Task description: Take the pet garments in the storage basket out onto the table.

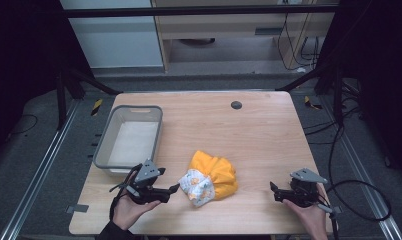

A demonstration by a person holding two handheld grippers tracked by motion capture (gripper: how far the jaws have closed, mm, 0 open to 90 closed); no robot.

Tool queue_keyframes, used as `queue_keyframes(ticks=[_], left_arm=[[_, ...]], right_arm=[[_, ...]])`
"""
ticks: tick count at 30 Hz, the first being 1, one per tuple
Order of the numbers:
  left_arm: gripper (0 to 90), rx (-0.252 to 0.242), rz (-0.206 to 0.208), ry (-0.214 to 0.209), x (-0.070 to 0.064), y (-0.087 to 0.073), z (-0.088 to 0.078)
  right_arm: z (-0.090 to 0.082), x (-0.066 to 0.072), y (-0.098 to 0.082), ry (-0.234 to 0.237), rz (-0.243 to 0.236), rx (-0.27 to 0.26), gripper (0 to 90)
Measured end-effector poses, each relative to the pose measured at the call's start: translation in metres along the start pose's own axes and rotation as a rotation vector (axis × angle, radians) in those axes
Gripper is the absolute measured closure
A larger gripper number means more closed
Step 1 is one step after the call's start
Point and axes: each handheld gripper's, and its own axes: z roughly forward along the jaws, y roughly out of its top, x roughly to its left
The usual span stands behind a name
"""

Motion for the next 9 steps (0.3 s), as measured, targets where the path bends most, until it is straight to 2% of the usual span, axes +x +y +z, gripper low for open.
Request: queue_keyframes(ticks=[5,9], left_arm=[[25.2,-0.015,-0.015,0.024,0.003,-0.015,-0.009],[25.3,-0.012,-0.056,0.038,0.012,-0.03,-0.016]], right_arm=[[0.0,0.0,0.0,-0.004,0.002,0.0,5.7],[0.0,0.001,-0.001,-0.007,-0.002,0.003,5.6]])
